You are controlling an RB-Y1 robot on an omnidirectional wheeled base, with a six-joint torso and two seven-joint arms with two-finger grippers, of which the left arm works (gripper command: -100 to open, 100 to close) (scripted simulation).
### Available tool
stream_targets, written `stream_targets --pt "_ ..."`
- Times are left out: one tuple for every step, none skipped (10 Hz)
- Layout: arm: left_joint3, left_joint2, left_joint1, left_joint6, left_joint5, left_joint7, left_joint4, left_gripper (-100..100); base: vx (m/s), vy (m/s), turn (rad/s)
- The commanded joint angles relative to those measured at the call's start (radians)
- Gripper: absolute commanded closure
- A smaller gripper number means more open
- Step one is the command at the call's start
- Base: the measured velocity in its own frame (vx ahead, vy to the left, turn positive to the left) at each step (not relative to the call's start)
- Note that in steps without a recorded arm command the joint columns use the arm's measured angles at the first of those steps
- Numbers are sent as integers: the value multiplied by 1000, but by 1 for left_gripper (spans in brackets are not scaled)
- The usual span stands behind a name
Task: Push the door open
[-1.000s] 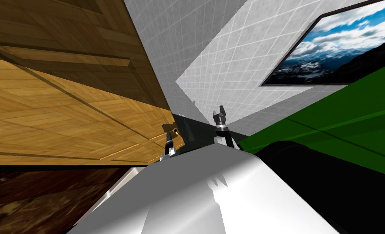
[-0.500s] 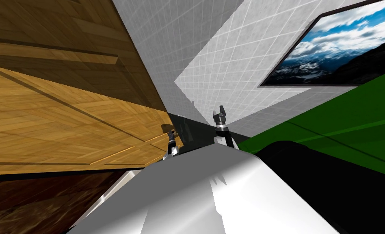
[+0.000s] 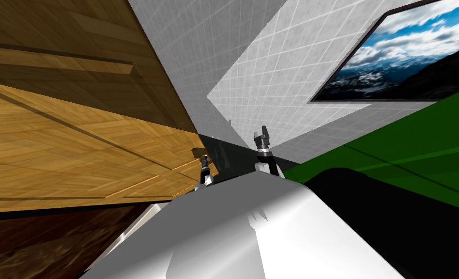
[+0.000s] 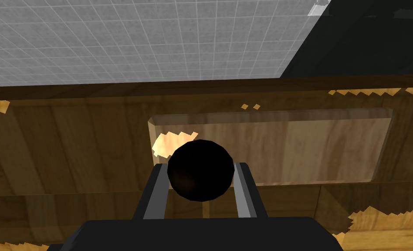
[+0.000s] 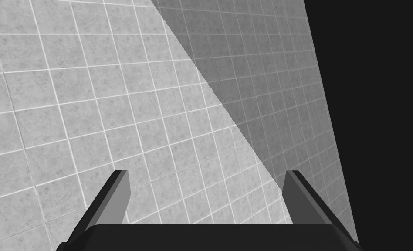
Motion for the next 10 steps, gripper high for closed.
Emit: stream_targets --pt "2 3 0 -2 1 1 -2 100 0 0 0" --pt "2 3 0 -2 1 1 -2 100 0 0 0" --pt "19 30 -1 0 14 -7 -2 100 132 -38 15" --pt "27 40 -1 0 20 -11 -2 100 178 -85 37" --pt "37 49 -1 -1 27 -15 -3 100 187 -54 85" --pt "37 49 -1 -1 27 -15 -3 100 149 -36 39" --pt "58 62 -2 -1 43 -23 -5 100 200 -57 62" --pt "58 62 -2 -1 43 -23 -5 100 174 -54 52" --pt "58 62 -2 -1 43 -23 10 100 77 -9 4" --pt "81 66 -2 -1 59 -32 -7 100 142 -39 41"
